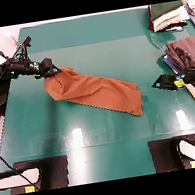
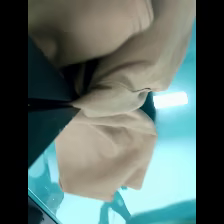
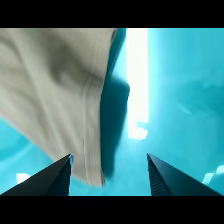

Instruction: Fold the shirts.

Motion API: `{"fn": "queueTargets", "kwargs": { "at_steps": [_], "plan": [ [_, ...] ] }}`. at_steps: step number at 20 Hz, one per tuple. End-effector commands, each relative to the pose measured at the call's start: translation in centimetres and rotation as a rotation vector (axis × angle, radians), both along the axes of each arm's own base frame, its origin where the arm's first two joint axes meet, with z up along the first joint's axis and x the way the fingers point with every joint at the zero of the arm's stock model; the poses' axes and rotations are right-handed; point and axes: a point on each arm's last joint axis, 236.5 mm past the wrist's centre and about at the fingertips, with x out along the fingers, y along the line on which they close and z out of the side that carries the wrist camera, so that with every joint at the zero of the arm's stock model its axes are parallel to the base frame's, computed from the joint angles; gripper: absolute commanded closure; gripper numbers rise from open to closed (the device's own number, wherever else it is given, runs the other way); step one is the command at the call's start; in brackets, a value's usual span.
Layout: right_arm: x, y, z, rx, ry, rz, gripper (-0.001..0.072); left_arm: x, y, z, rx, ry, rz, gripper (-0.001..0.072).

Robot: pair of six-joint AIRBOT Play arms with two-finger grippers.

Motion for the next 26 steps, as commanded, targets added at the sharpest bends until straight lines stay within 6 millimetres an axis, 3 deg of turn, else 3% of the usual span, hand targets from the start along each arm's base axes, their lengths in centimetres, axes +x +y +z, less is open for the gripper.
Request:
{"fn": "queueTargets", "kwargs": {
  "at_steps": [1, 3, 6, 10, 11, 12, 13, 14, 15, 17, 20, 21, 23, 24, 26],
  "plan": [
    [2.5, 1.7, -4.8, 0.047, 0.053, -0.016, 0.0175, -0.6, 0.7, -0.7, 0.050, 0.013, -0.022, 0.0679],
    [3.2, 3.7, -6.9, 0.048, 0.101, 0.044, 0.0175, -0.6, 0.7, -0.8, 0.055, 0.012, -0.022, 0.0679],
    [4.8, 6.8, -8.5, 0.039, 0.120, 0.135, 0.0186, -0.5, 0.7, -0.7, 0.055, 0.011, -0.021, 0.0679],
    [8.8, 8.2, -9.1, 0.021, 0.077, 0.112, 0.0231, -0.5, 0.7, -0.7, 0.055, 0.011, -0.020, 0.0679],
    [9.7, 8.2, -9.0, 0.017, 0.061, 0.107, 0.0301, -0.5, 0.8, -0.7, 0.055, 0.010, -0.020, 0.0679],
    [10.2, 8.4, -8.8, 0.015, 0.048, 0.113, 0.0442, -0.5, 0.7, -0.7, 0.055, 0.010, -0.019, 0.0679],
    [10.7, 8.6, -8.4, 0.010, 0.028, 0.122, 0.0641, -0.5, 0.8, -0.7, 0.055, 0.009, -0.019, 0.0679],
    [11.3, 8.6, -7.5, 0.007, -0.002, 0.125, 0.0691, -0.5, 0.7, -0.6, 0.054, 0.006, -0.019, 0.0680],
    [11.9, 8.6, -6.0, 0.003, -0.043, 0.126, 0.0692, -0.4, 0.8, 0.0, 0.055, -0.009, -0.018, 0.0681],
    [13.8, 7.5, -0.3, -0.046, -0.200, 0.155, 0.0692, 0.0, 1.2, 3.6, 0.066, -0.111, 0.003, 0.0681],
    [14.7, 5.0, 13.7, -0.145, -0.501, 0.176, 0.0692, -0.7, 1.8, 14.7, 0.090, -0.395, 0.031, 0.0681],
    [13.8, 4.4, 18.8, -0.162, -0.600, 0.173, 0.0692, -1.9, 1.9, 19.3, 0.090, -0.504, 0.035, 0.0680],
    [11.1, 3.6, 27.1, -0.199, -0.769, 0.161, 0.0693, -5.4, 1.9, 27.7, 0.085, -0.707, 0.045, 0.0680],
    [9.3, 3.3, 30.7, -0.219, -0.846, 0.153, 0.0692, -7.5, 2.0, 31.2, 0.082, -0.796, 0.049, 0.0680],
    [5.7, 2.7, 35.8, -0.259, -0.952, 0.143, 0.0693, -12.3, 2.1, 37.2, 0.079, -0.961, 0.059, 0.0680]
  ]
}}
